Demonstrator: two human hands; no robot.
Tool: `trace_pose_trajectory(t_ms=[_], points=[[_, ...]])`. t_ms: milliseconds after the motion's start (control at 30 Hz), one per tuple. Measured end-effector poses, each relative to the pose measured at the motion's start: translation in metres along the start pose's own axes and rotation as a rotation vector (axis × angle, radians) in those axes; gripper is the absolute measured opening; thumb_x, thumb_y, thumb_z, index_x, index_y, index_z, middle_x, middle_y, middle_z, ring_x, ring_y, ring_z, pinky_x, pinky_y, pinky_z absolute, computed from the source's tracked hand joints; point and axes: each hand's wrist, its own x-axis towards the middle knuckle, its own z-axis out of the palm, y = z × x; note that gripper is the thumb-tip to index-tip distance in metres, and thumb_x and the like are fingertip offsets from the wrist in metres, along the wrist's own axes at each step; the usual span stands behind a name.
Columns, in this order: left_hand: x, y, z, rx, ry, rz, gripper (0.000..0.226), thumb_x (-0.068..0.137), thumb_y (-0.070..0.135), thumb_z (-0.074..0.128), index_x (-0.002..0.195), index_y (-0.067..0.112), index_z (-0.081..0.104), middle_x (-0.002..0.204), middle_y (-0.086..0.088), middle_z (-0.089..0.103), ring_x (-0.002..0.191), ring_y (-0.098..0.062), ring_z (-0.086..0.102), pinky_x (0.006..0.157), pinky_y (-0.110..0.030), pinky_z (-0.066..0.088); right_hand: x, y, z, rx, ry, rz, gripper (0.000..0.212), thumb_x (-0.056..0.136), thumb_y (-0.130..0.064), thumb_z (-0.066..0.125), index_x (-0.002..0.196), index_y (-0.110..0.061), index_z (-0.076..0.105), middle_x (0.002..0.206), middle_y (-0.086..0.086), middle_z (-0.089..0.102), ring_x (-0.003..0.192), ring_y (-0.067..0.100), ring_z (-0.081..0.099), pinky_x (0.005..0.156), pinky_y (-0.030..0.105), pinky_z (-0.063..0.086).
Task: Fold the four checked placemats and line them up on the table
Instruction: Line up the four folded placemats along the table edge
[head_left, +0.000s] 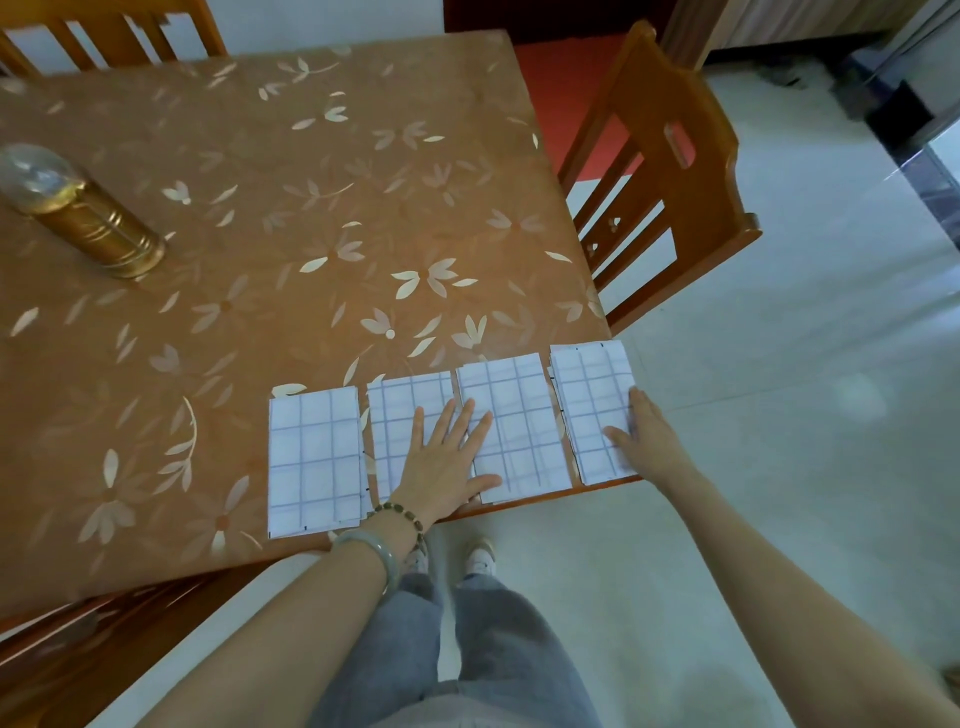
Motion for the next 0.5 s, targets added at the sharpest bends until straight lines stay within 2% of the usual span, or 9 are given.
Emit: trace_pose_trajectory(t_ms=[133,267,433,500], points=[[0.0005,0.0022,-0.0011,0.002,-0.013,-0.013,0.091,0.077,0.076,0.0,0.152,0.027,-0.009,0.161,-0.005,-0.014,0.147,-0.027,-0.015,0.114,-0.057,-0.013,0.0002,-0.0021,0.0014,0.008,0.008,0.008,0.075,0.093,-0.029,0.056,0.149,-0.004,0.013,0.154,0.014,0.023,0.14,0.029,0.026,0.112,0.043,0.026],[0.0005,0.0022,-0.0006,0.01,-0.009,-0.015,0.092,0.075,0.076,-0.006,0.152,0.026,-0.01,0.161,-0.005,-0.013,0.147,-0.028,-0.013,0.114,-0.056,-0.013,-0.0011,-0.0065,0.0025,0.001,0.003,0.003,0.075,0.093,-0.029,0.055,0.149,-0.004,0.012,0.154,0.014,0.022,0.139,0.03,0.027,0.113,0.044,0.028],[-0.0003,0.0039,-0.0028,-0.002,-0.013,-0.019,0.087,0.084,0.074,0.013,0.152,0.026,-0.011,0.16,-0.005,-0.016,0.147,-0.028,-0.015,0.115,-0.055,-0.013,-0.0027,-0.0074,0.0013,-0.008,0.027,-0.02,0.074,0.091,-0.028,0.058,0.147,-0.003,0.018,0.149,0.014,0.03,0.135,0.031,0.033,0.109,0.045,0.033],[-0.0002,0.0035,-0.0019,-0.007,-0.004,-0.019,0.088,0.082,0.074,0.011,0.152,0.025,-0.01,0.16,-0.005,-0.015,0.147,-0.028,-0.015,0.116,-0.055,-0.013,-0.003,-0.0081,0.0003,0.0,0.047,-0.027,0.072,0.091,-0.027,0.059,0.146,-0.002,0.02,0.148,0.014,0.032,0.134,0.031,0.034,0.108,0.045,0.034]])
